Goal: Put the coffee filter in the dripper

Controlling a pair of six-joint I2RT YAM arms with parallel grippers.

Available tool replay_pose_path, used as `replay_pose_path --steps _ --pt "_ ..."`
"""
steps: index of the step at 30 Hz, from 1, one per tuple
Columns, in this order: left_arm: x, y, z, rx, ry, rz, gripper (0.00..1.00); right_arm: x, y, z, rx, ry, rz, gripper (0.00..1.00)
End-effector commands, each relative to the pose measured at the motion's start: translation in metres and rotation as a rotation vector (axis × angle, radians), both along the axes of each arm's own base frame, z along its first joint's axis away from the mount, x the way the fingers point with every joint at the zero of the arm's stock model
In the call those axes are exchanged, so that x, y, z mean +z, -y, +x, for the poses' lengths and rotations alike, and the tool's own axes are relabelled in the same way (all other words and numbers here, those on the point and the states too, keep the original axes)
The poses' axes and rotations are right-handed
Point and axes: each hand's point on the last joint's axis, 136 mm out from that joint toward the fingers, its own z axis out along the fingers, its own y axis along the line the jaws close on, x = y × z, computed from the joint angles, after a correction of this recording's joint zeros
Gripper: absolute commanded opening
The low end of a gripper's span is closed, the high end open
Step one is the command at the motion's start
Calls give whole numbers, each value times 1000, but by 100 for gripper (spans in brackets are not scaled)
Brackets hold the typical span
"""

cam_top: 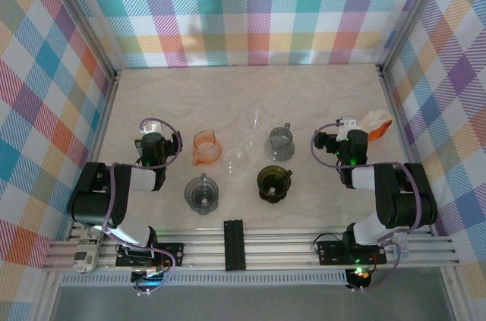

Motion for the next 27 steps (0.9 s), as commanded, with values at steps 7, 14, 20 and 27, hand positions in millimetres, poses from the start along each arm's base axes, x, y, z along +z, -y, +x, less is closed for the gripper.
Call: replay_pose_path --steps 7,14,20,27 --pt "5 1 -1 6 26 -5 100 4 0 4 11 15 2 99" --pt "5 1 0 6 28 -6 100 5 0 4 11 17 2 99" --pt "5 1 0 6 27 -5 100 4 -1 4 13 14 3 99" --pt "13 5 3 -17 3 -6 100 9 2 5 -2 3 4 99"
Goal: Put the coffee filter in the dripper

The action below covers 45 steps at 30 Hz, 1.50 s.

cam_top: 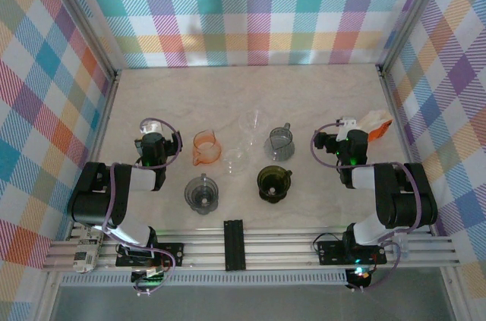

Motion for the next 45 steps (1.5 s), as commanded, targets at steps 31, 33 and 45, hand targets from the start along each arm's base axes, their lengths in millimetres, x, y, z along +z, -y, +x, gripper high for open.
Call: replay_pose_path --steps 31,33,45 --pt "120 -60 -74 670 98 -601 100 49 45 -22 -537 -169 370 99" --pt "117 -58 -77 679 102 -663 100 52 29 -17 -439 -194 380 99" --pt "144 26 -53 178 92 -904 100 40 -43 -39 -114 -413 528 99"
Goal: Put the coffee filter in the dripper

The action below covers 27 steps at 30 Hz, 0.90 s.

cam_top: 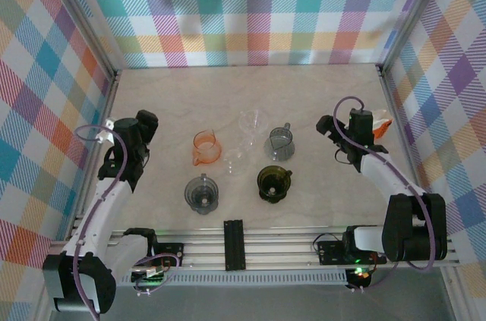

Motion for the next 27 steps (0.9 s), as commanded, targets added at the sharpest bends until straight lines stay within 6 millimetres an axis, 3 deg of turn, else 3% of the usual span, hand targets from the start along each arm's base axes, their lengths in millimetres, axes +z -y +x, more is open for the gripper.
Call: replay_pose_path --steps 1,6,10,13,16,19,24,27 --pt "14 46 3 -231 79 -70 100 0 -30 -20 118 -30 83 99" --pt "7 85 -22 -415 -41 5 99 5 -55 -45 229 -34 104 100" --pt "-22 123 -42 -608 -182 1 83 18 -84 -61 365 -7 80 98" --pt "-41 136 -54 -673 -271 17 77 31 -117 -70 502 11 53 96" --pt "-53 137 -60 -685 -307 16 77 39 -161 -76 647 15 6 94" --pt "-54 130 -64 -661 -316 34 80 34 -206 -80 765 -26 -35 89" --pt "-49 118 -71 -617 -301 68 85 14 -256 -75 803 -98 -69 79" --pt "-48 113 -76 -597 -299 79 89 1 -273 -70 776 -144 -126 71"
